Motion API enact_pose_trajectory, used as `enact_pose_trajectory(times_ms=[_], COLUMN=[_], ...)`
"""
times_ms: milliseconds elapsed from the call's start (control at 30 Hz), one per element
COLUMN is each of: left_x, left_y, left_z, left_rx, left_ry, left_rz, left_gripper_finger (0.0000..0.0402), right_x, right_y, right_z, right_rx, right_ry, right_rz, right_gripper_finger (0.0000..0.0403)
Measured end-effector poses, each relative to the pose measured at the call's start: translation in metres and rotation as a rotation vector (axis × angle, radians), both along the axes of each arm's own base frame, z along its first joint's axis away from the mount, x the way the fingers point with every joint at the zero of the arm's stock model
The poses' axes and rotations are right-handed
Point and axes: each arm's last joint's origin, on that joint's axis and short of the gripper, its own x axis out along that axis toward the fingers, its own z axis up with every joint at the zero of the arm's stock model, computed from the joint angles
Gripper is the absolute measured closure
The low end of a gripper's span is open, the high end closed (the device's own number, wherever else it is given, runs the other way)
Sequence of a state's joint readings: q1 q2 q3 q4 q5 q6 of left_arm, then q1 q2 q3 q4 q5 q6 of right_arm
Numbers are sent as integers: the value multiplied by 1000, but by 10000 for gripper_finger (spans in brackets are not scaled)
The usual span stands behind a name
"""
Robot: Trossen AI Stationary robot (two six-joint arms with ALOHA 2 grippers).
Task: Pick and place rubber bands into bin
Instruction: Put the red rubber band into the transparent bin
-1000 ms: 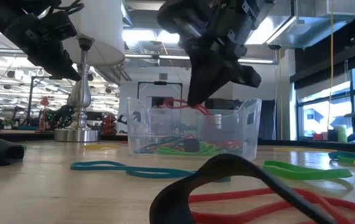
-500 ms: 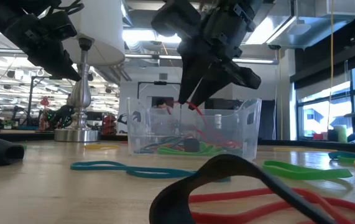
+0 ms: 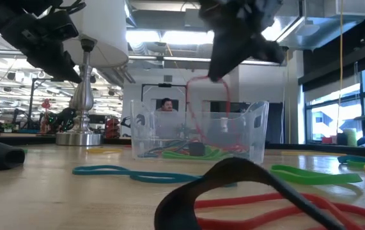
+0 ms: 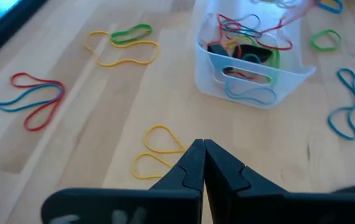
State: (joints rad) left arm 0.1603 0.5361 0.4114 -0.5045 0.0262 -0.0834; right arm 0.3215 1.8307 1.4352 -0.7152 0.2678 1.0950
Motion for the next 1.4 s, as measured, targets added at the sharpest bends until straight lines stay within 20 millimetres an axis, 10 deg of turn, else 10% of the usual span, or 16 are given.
enact_pose_trajectory(times_ms=[333, 533, 900, 1400], left_x=[14, 24, 31, 32], left_y=[-11, -13, -12, -11], left_z=[-11, -19, -21, -20], left_rx=[-35, -68, -131, -99], left_ry=[89, 142, 125, 113], left_rz=[-20, 21, 103, 99], left_gripper_finger=[400, 400, 400, 400], right_x=[-52, -46, -57, -50], right_y=[-16, -41, -60, -78], right_z=[13, 3, -24, -12], right_rx=[-67, -4, 53, 55], right_ry=[-128, -309, -88, -192], right_rz=[-12, 61, 229, 265], right_gripper_finger=[399, 397, 311, 274])
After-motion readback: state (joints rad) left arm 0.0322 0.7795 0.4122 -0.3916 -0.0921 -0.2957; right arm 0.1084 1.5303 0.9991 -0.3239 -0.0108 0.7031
